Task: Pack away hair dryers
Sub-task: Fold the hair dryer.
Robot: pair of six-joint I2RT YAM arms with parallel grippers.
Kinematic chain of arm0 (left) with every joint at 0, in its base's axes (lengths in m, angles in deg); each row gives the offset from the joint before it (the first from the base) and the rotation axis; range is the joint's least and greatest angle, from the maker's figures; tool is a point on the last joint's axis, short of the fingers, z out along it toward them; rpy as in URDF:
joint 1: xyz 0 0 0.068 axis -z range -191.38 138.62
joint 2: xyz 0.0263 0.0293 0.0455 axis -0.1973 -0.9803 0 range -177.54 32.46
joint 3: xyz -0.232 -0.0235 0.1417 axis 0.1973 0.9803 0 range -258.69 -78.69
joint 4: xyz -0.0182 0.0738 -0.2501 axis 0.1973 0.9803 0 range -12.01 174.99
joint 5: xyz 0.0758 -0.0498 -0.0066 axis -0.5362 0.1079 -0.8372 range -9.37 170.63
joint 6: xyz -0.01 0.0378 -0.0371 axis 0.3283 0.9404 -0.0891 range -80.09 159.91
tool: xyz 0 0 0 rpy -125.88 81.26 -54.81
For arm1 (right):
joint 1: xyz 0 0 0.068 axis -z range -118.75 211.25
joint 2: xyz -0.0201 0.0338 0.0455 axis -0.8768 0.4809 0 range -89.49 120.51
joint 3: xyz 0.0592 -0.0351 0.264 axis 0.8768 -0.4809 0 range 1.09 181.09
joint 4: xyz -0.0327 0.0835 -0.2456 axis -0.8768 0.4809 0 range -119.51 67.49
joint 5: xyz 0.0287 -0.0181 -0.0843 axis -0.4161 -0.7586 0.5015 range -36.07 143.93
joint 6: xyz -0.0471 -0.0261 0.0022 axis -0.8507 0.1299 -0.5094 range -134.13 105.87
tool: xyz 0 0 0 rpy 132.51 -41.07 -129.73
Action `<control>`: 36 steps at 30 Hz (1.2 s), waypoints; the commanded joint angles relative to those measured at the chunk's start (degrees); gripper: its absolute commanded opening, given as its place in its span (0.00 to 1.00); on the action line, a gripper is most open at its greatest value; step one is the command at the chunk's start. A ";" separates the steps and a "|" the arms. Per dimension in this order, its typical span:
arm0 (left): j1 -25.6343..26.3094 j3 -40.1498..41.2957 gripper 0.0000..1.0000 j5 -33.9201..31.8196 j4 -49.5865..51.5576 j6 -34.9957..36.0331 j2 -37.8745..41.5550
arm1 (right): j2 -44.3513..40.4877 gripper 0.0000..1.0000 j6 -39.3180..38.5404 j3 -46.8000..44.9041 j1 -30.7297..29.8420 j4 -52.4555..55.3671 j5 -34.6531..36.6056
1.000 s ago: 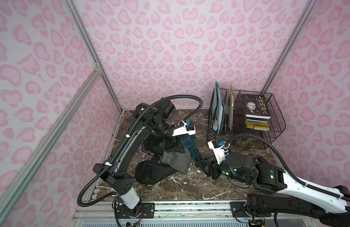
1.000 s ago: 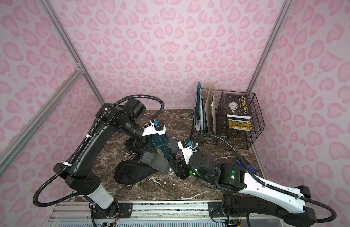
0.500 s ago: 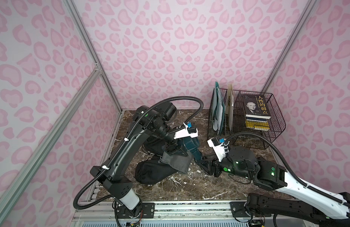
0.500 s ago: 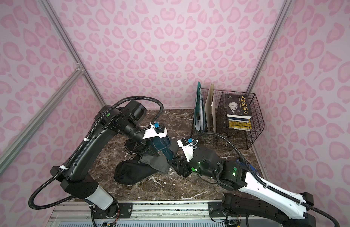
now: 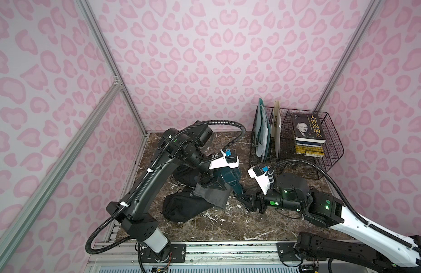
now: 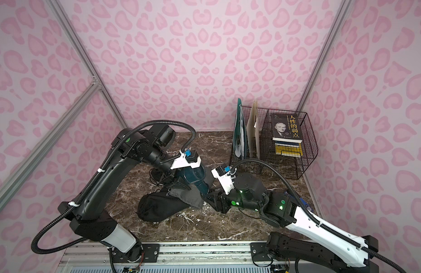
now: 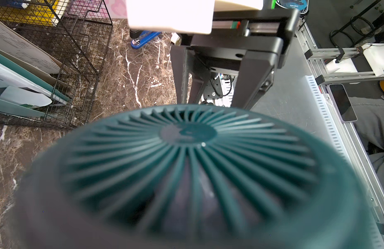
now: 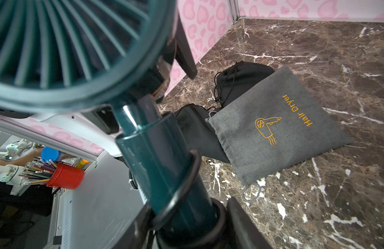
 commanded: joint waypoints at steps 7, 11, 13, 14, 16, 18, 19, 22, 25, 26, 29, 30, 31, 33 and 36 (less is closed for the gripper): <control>0.35 -3.02 0.02 13.13 14.57 0.19 -0.98 | 2.65 0.52 -2.97 -0.19 2.78 0.99 -2.87; 0.35 -4.24 0.02 15.48 14.52 -0.61 -2.19 | 2.07 0.55 -3.57 -0.35 3.80 -0.13 -4.83; 0.39 -4.48 0.02 15.93 14.59 -0.98 -2.86 | 1.37 0.56 -3.70 -0.94 4.67 -1.16 -6.14; 0.39 -4.42 0.02 15.90 14.60 -1.20 -3.22 | 1.00 0.54 -3.73 -1.22 5.21 -1.45 -6.71; 0.35 -4.52 0.02 15.52 14.57 -1.34 -3.74 | 0.28 0.50 -3.65 -1.43 6.17 -1.55 -7.15; 0.37 -4.48 0.02 14.63 14.59 -1.29 -4.01 | -0.40 0.48 -3.68 -1.67 6.98 -1.43 -7.96; 0.38 -4.51 0.02 14.41 14.55 -1.25 -4.08 | -0.84 0.46 -3.60 -1.91 7.23 -1.42 -8.25; 0.39 -4.51 0.02 14.14 14.17 -1.87 -4.55 | -2.45 0.34 -2.88 -3.22 7.82 -2.31 -8.83; 0.30 -3.50 0.02 13.44 11.09 -6.00 -4.74 | -4.10 0.19 -1.27 -4.92 8.03 -4.93 -9.87; 0.30 -2.69 0.02 13.05 9.29 -7.85 -4.52 | -4.75 0.16 -0.36 -5.59 8.06 -6.13 -10.15; 0.21 1.67 0.02 11.71 1.16 -14.58 -1.96 | -7.29 0.05 2.99 -8.29 8.10 -11.74 -11.13; 0.21 3.64 0.02 10.98 -2.46 -17.35 -0.70 | -8.23 0.01 4.38 -9.49 8.09 -13.96 -11.00; 0.18 5.14 0.02 10.19 -5.55 -19.48 0.37 | -8.95 0.00 5.65 -10.29 8.12 -15.83 -10.81; 0.21 7.93 0.02 8.02 -11.27 -24.62 2.26 | -10.44 0.00 8.48 -12.19 8.09 -19.48 -9.72; 0.09 9.27 0.02 5.40 -14.64 -29.25 2.73 | -12.10 0.00 12.39 -14.37 8.09 -25.32 -9.98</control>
